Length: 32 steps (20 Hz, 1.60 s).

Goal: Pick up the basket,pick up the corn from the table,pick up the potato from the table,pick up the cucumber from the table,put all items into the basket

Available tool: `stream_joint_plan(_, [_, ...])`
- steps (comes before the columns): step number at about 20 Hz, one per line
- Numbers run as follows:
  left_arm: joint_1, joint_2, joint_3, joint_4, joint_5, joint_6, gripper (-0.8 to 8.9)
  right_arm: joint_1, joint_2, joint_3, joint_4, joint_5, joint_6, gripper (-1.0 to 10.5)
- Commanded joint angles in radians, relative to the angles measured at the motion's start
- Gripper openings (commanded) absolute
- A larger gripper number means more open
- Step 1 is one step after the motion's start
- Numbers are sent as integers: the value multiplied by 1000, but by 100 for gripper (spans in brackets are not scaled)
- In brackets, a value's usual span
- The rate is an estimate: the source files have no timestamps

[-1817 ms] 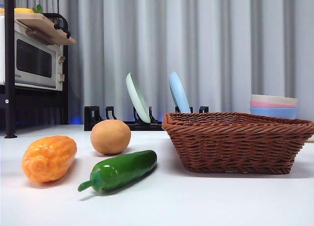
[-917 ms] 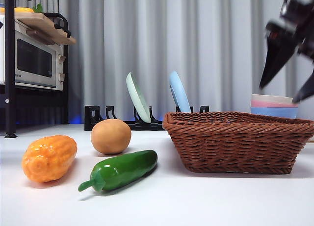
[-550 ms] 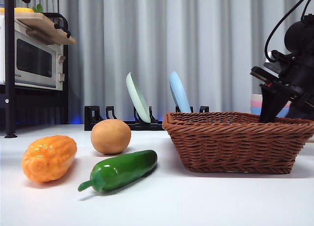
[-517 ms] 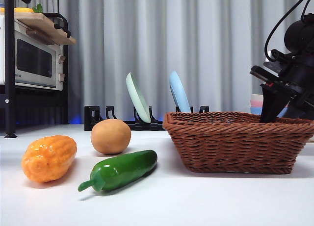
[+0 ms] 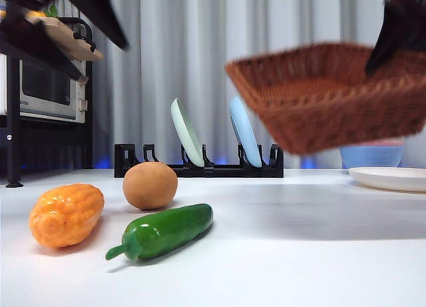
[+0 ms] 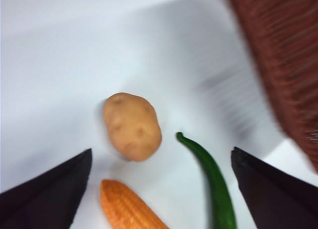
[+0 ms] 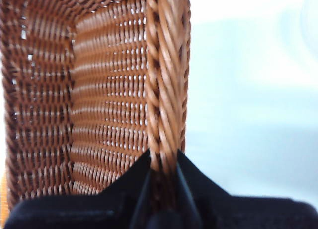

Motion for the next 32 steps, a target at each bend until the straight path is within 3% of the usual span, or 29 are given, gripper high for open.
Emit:
stream_joint_plan(1, [-58,126,51,-11,-55,1,482,1,-64,3,6,-11,22,-17])
stream_joint_plan(6, [-128,384,169,-9,-193,-8,482,0,-148,3,-18,-10,22,-17])
stream_joint_plan(17, [-127,595,191,110,-215,-3,462,0,-151,3,-19,-9,21,-16])
stream_joint_plan(18, [-127,597,191,105,-215,-2,366,0,-151,3,-19,-9,21,-16])
stream_joint_plan(20, [-128,597,191,101,-213,32,-35,0,-151,3,-19,-9,21,-16])
stream_joint_plan(21, [-127,597,192,99,-213,32,-8,0,-151,3,-18,-9,21,-16])
stream_joint_plan(24, [-122,549,213,49,-219,36,-8,1,-148,3,-9,16,21,-17])
stream_joint_plan(28, [-123,340,245,39,-217,22,-8,4,-103,3,27,13,43,-17])
stream_joint_plan(32, [-145,102,261,39,-216,-79,-8,34,-22,3,76,6,89,-16])
